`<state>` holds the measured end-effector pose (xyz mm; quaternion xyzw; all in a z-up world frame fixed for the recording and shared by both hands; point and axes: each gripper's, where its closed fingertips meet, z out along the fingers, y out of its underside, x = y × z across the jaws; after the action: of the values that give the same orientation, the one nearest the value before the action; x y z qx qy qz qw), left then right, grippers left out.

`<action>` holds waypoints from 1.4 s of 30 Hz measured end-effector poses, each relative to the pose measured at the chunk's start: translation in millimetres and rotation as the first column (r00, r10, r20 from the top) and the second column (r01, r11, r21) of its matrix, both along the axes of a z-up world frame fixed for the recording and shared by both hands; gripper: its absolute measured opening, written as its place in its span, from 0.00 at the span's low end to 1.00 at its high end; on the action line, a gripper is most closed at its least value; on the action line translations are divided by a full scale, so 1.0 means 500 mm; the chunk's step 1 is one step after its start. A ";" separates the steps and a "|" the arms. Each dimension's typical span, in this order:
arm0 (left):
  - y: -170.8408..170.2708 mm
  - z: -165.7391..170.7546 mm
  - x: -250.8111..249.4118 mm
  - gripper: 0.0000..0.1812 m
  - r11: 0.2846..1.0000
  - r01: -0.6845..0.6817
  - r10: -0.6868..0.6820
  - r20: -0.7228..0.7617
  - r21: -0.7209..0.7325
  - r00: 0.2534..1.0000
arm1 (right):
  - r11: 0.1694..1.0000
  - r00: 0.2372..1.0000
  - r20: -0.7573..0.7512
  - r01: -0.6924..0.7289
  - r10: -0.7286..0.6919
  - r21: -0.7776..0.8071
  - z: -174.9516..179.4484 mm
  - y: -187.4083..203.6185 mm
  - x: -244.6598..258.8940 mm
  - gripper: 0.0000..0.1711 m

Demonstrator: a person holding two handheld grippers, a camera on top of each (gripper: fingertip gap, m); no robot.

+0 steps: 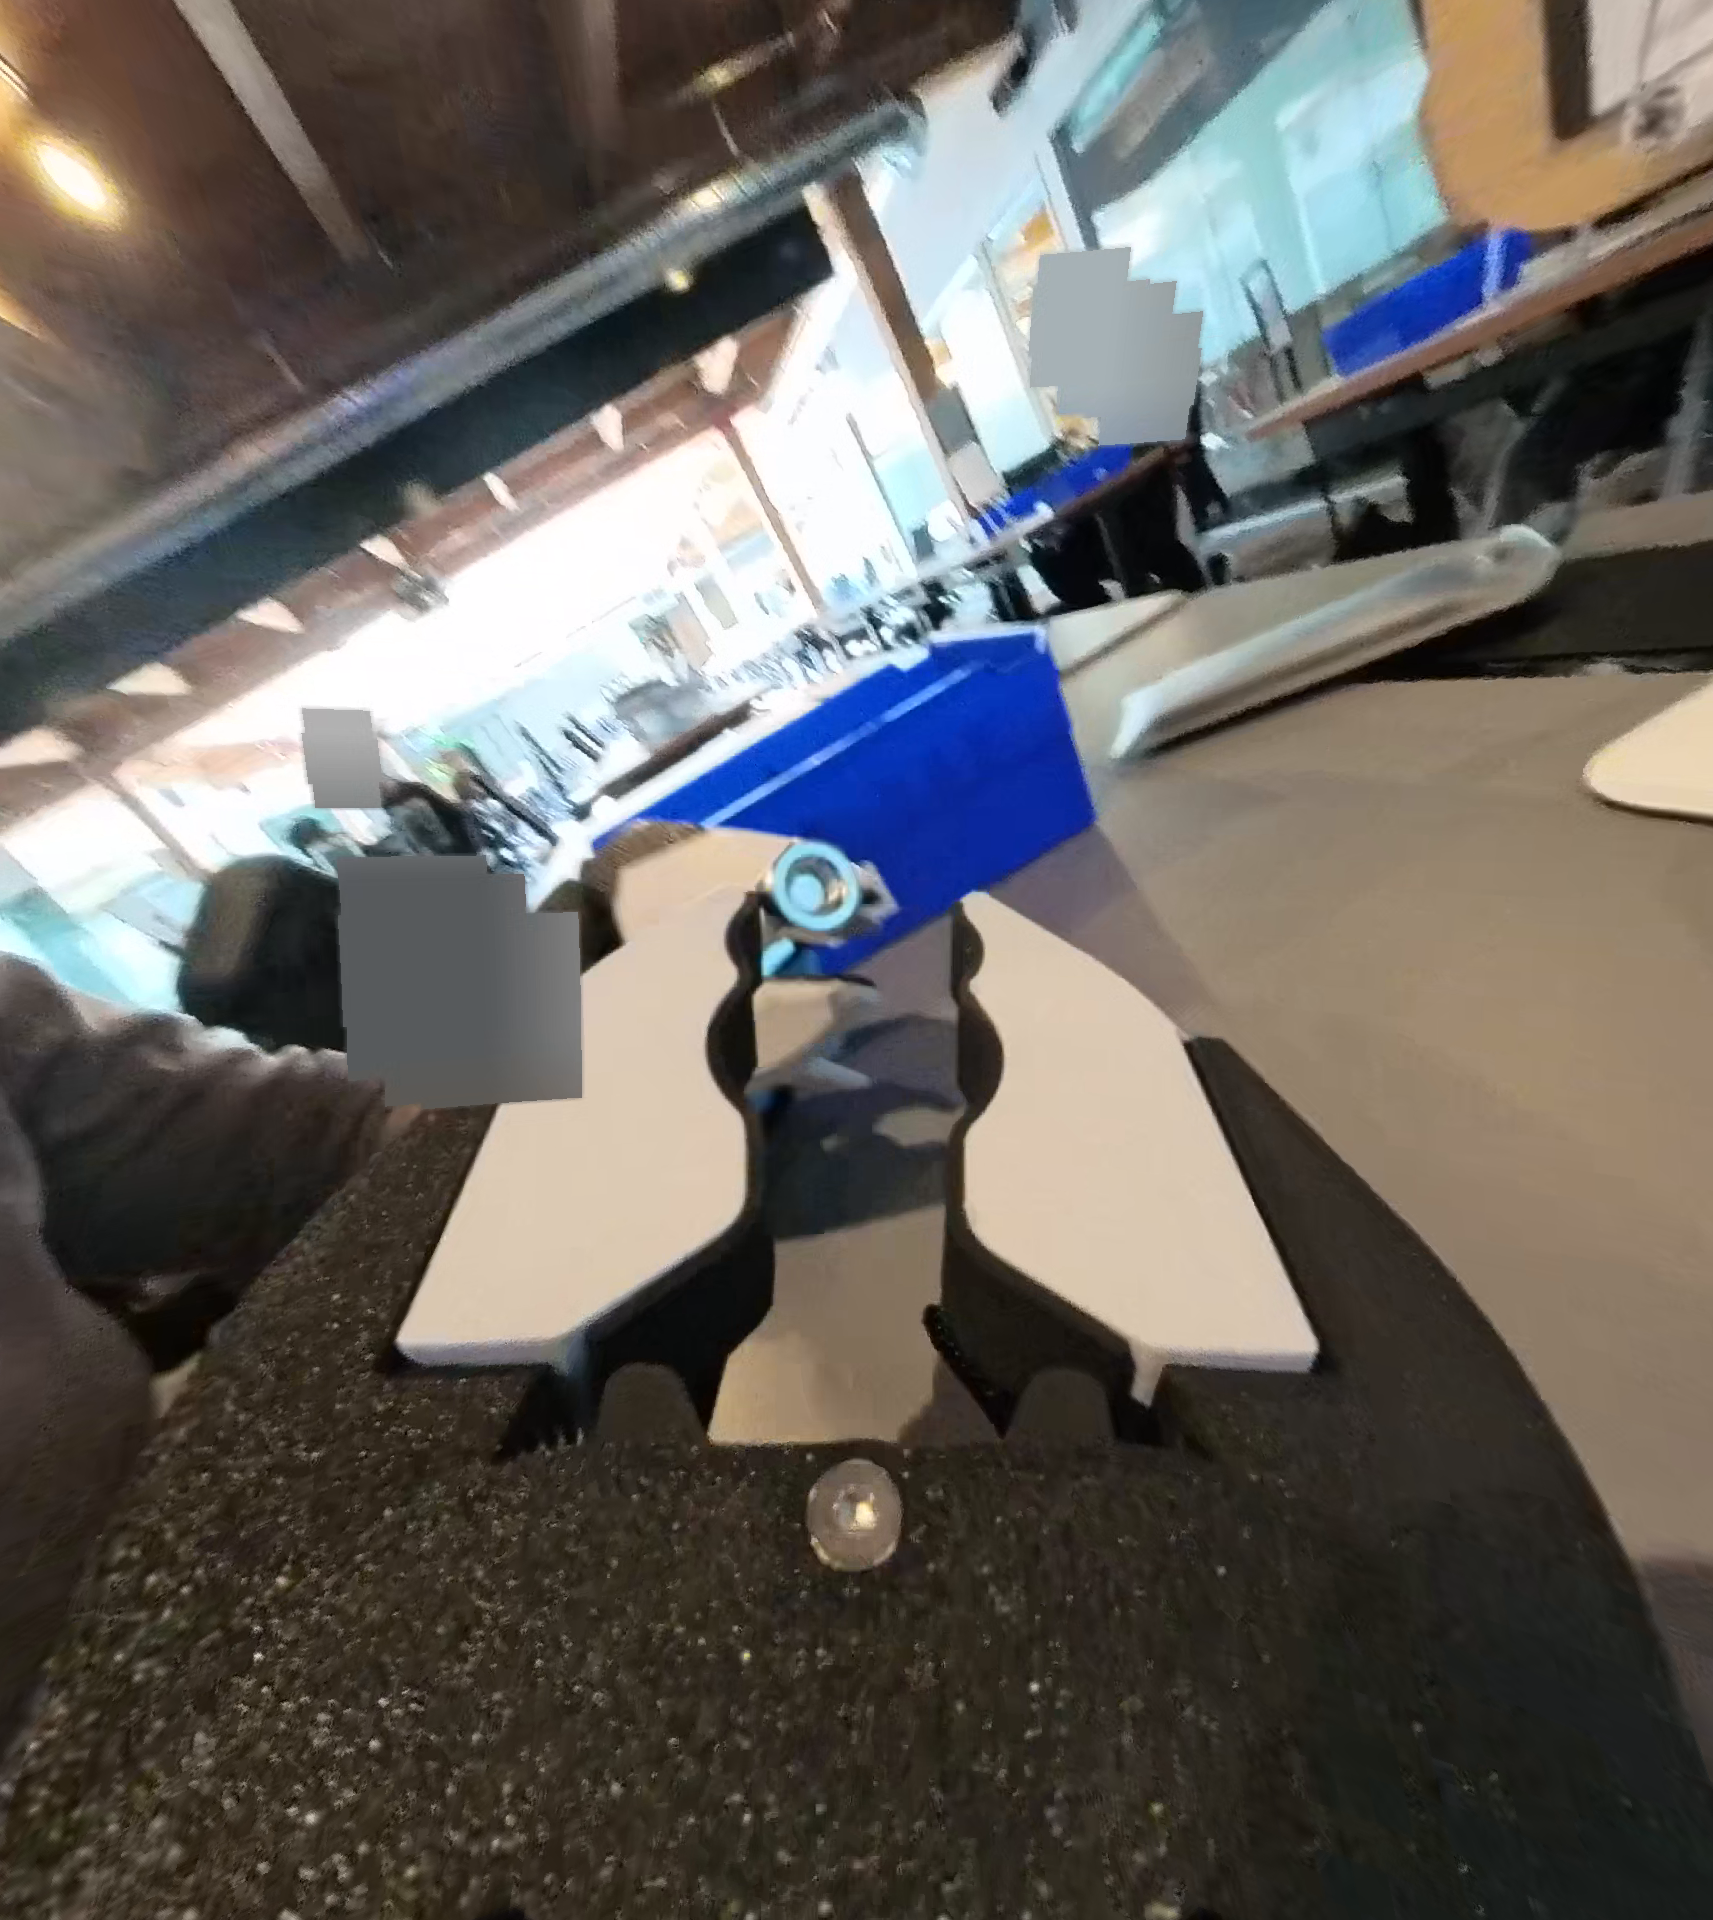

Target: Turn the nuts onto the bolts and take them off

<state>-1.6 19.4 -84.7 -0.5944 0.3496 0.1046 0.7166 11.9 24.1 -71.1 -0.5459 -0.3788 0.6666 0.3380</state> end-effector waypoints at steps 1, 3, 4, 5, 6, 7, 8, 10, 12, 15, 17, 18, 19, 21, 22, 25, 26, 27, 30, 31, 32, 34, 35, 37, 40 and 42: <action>0.001 0.000 -0.005 0.09 1.000 -0.006 0.006 0.007 -0.006 1.000 | 1.000 0.999 0.030 0.015 -0.016 0.008 -0.011 0.007 0.000 0.18; 0.002 0.001 -0.011 0.09 1.000 -0.004 0.005 0.029 -0.010 1.000 | 1.000 0.999 0.044 0.019 -0.019 0.001 -0.019 0.015 0.003 0.18; 0.003 0.001 -0.012 0.09 1.000 -0.006 0.006 0.032 -0.016 0.999 | 1.000 1.000 0.007 0.006 -0.006 -0.020 -0.008 0.012 0.005 0.19; 0.004 -0.001 -0.011 0.09 1.000 -0.004 0.005 0.029 -0.019 1.000 | 0.999 1.000 -0.025 -0.008 0.007 -0.044 0.003 0.008 0.005 0.21; 0.004 -0.003 -0.008 0.09 1.000 -0.001 0.001 0.022 -0.019 1.000 | 0.998 0.999 -0.040 -0.018 0.016 -0.055 0.009 0.002 0.003 0.22; 0.003 -0.003 -0.004 0.09 1.000 0.004 -0.003 0.016 -0.016 1.000 | 0.998 0.999 -0.037 -0.022 0.020 -0.056 0.010 -0.003 -0.001 0.22; 0.002 -0.001 -0.001 0.09 1.000 0.006 -0.006 0.012 -0.009 1.000 | 0.998 1.000 -0.017 -0.019 0.018 -0.052 0.004 -0.005 -0.005 0.22; 0.000 0.002 -0.003 0.09 1.000 0.000 0.001 0.011 -0.002 1.000 | 1.000 0.999 0.044 0.003 -0.002 -0.029 -0.019 0.002 -0.008 0.19; -0.002 0.005 -0.006 0.09 1.000 0.006 -0.006 0.027 0.000 1.000 | 0.999 0.998 0.059 0.023 -0.021 -0.039 -0.029 0.017 -0.003 0.16; 0.002 -0.002 -0.005 0.09 1.000 0.009 -0.009 0.020 -0.014 1.000 | 0.989 0.996 -0.073 -0.054 0.044 -0.137 0.012 0.006 0.007 0.20; 0.004 -0.002 -0.006 0.09 1.000 -0.002 0.002 0.015 -0.012 1.000 | 0.992 0.998 -0.041 -0.044 0.039 -0.120 0.005 0.005 0.003 0.21; 0.006 -0.003 -0.010 0.09 1.000 -0.013 0.014 0.019 -0.019 1.000 | 0.995 1.000 -0.025 -0.022 0.020 -0.099 0.001 0.009 0.003 0.21; 0.009 -0.005 -0.019 0.09 0.999 -0.036 0.037 0.028 -0.031 0.999 | 0.997 1.000 -0.008 0.006 -0.006 -0.079 -0.003 0.017 0.005 0.21; 0.012 -0.006 -0.039 0.09 0.995 -0.084 0.086 0.049 -0.046 0.995 | 0.996 0.993 0.084 0.087 -0.087 -0.001 -0.027 0.041 0.010 0.19; 0.012 -0.004 -0.049 0.09 0.994 -0.103 0.106 0.061 -0.045 0.993 | 0.992 0.983 0.140 0.113 -0.121 0.064 -0.041 0.050 0.013 0.19; 0.012 -0.001 -0.065 0.09 0.989 -0.142 0.145 0.071 -0.038 0.987 | 0.968 0.942 0.312 0.045 -0.123 0.247 -0.081 0.039 0.015 0.17; 0.012 -0.003 -0.066 0.09 0.989 -0.143 0.146 0.068 -0.043 0.987 | 0.958 0.916 0.389 -0.024 -0.094 0.286 -0.101 0.027 0.017 0.18; 0.012 -0.005 -0.065 0.09 0.988 -0.145 0.148 0.065 -0.042 0.987 | 0.948 0.890 0.454 -0.106 -0.045 0.300 -0.118 0.009 0.019 0.19; 0.009 -0.006 -0.057 0.09 0.990 -0.136 0.138 0.058 -0.036 0.989 | 0.896 0.826 0.560 -0.290 0.057 0.337 -0.145 -0.038 0.034 0.21; 0.010 -0.007 -0.055 0.09 0.990 -0.133 0.135 0.053 -0.037 0.989 | 0.874 0.802 0.595 -0.324 0.051 0.362 -0.153 -0.043 0.043 0.21; 0.010 -0.008 -0.052 0.09 0.991 -0.129 0.130 0.048 -0.037 0.990 | 0.851 0.783 0.622 -0.345 0.028 0.396 -0.160 -0.042 0.052 0.20; 0.011 -0.010 -0.047 0.09 0.992 -0.119 0.121 0.042 -0.037 0.992 | 0.819 0.748 0.660 -0.330 -0.076 0.469 -0.176 -0.022 0.072 0.14; 0.011 -0.011 -0.043 0.09 0.993 -0.112 0.114 0.043 -0.039 0.993 | 0.812 0.727 0.677 -0.326 -0.112 0.483 -0.187 -0.014 0.082 0.11; 0.012 -0.012 -0.036 0.09 0.995 -0.093 0.095 0.047 -0.044 0.994 | 0.816 0.692 0.711 -0.335 -0.126 0.471 -0.209 -0.010 0.093 0.08; 0.012 -0.014 -0.031 0.09 0.995 -0.083 0.085 0.041 -0.046 0.996 | 0.819 0.674 0.730 -0.349 -0.118 0.455 -0.229 -0.016 0.090 0.03; 0.011 -0.011 -0.032 0.09 0.995 -0.088 0.089 0.043 -0.040 0.995 | 0.815 0.693 0.715 -0.360 -0.092 0.453 -0.220 -0.028 0.083 0.10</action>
<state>-17.8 24.8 -90.4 -0.6252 0.3087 0.1162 0.7073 53.2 10.2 -181.3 -0.6035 -0.6980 0.2861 0.2583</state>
